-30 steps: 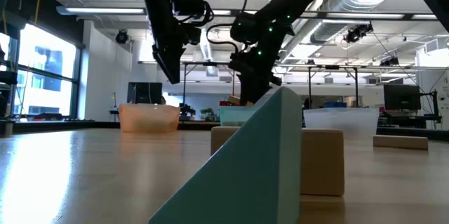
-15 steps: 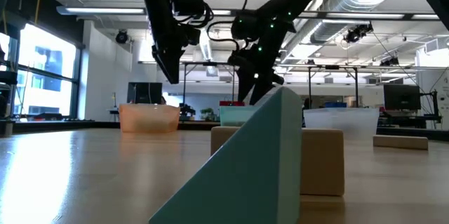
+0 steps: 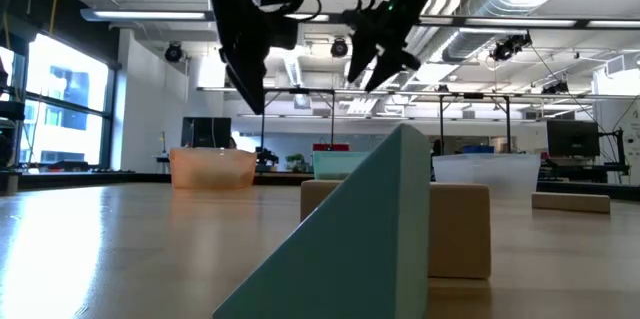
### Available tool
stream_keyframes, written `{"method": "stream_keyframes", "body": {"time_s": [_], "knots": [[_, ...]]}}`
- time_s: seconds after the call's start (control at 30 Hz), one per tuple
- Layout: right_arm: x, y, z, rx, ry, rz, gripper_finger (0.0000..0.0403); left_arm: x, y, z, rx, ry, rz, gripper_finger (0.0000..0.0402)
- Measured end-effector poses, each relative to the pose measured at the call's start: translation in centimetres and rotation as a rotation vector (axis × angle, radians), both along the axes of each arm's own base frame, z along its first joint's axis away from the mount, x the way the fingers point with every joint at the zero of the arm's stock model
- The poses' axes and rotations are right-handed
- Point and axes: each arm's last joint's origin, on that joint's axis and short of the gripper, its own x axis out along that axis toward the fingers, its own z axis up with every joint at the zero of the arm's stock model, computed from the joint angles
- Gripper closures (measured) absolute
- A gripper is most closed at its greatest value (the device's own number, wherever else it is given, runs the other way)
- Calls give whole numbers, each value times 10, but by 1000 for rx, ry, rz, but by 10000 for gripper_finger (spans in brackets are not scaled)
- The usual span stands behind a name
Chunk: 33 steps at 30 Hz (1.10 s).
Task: Sort & place blocks by color
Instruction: Put the brown block into the transparent bin
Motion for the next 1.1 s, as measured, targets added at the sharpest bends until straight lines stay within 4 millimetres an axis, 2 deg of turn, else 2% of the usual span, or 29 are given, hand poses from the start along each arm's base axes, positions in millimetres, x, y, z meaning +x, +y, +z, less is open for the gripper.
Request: {"method": "stream_keyframes", "body": {"time_s": [0.23,0.43,0.6,0.87,1.1], "knots": [[-20,15,34,-14,-96,-13,181,16,-48,0,-15,-16,-101,155],[-39,25,61,-37,-184,-18,181,34,-92,5,-22,-134,-165,154],[-52,37,79,-43,-244,-4,181,42,-125,8,-55,-207,-182,155],[-61,61,93,-43,-296,56,181,46,-180,14,-39,-319,-182,156],[-58,77,91,-11,-277,97,181,45,-216,14,3,-379,-189,154]]}}
